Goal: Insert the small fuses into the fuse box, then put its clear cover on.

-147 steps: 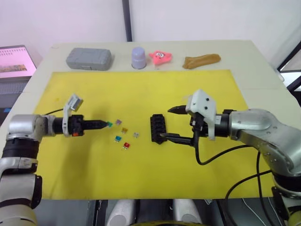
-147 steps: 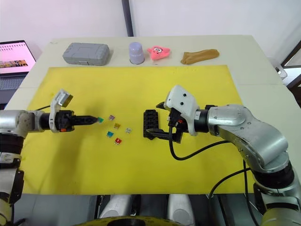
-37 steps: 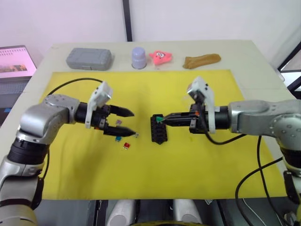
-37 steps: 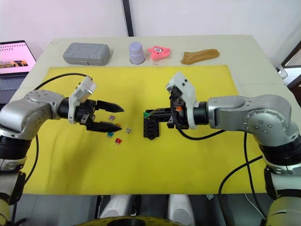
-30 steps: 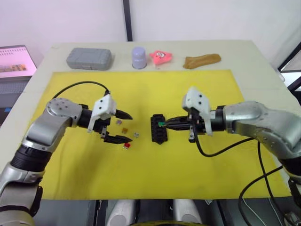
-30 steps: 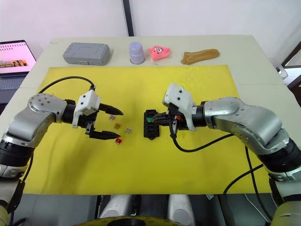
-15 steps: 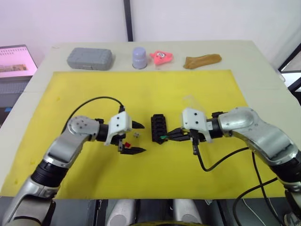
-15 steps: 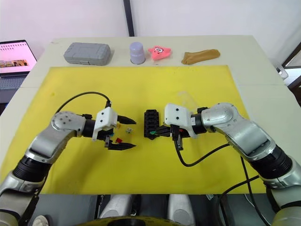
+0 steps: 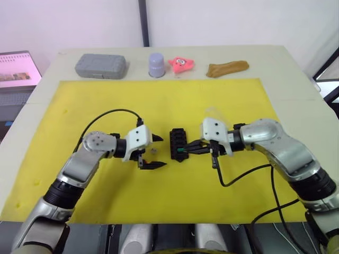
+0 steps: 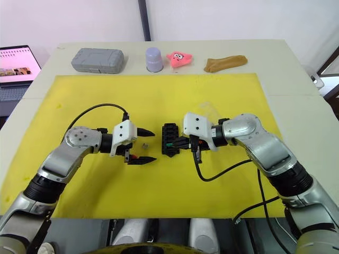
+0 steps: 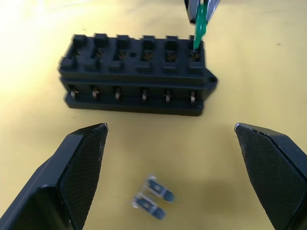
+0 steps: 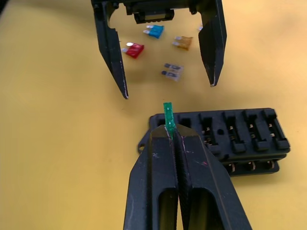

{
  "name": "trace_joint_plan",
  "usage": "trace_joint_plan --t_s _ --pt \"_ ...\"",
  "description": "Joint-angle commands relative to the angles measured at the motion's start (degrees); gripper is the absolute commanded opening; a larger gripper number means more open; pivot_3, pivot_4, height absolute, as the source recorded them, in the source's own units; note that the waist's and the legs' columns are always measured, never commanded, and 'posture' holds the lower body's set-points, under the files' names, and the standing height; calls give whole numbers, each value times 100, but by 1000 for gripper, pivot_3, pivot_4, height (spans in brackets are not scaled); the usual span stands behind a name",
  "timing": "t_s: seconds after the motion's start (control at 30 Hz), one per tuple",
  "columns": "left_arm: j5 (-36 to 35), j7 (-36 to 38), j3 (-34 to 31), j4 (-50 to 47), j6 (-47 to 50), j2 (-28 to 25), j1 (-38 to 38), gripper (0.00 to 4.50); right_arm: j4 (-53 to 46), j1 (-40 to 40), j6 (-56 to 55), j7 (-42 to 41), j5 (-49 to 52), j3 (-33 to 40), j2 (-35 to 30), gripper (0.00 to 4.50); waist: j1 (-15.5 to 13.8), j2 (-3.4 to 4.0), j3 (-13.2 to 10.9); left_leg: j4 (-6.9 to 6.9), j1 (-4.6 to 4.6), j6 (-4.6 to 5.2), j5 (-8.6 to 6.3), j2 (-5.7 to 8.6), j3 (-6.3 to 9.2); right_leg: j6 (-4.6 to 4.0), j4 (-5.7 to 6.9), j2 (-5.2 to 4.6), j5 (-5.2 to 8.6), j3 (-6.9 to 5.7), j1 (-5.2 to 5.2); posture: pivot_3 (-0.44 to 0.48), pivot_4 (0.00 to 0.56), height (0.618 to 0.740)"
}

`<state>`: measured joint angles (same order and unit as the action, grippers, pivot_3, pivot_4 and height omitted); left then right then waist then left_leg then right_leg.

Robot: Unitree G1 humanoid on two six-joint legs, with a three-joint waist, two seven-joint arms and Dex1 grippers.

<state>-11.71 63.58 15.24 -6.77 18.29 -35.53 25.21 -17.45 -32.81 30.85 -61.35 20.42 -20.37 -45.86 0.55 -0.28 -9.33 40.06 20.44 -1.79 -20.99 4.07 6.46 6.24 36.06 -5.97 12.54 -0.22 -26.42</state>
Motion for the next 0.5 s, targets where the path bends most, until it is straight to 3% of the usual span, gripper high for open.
trace_joint_plan --t_s 0.03,0.5 --pt "103 -5 28 15 -193 12 59 4450 -22 -116 -116 -85 -128 116 65 0 4 0 0 0 -1 0 0 0 0 0 0 0 0 0 0 0 150 740" --pt "109 30 11 26 -229 68 37 4450 -97 -100 16 -302 -162 240 138 0 0 0 0 0 0 0 0 0 1 0 0 0 0 0 1 0 150 740"
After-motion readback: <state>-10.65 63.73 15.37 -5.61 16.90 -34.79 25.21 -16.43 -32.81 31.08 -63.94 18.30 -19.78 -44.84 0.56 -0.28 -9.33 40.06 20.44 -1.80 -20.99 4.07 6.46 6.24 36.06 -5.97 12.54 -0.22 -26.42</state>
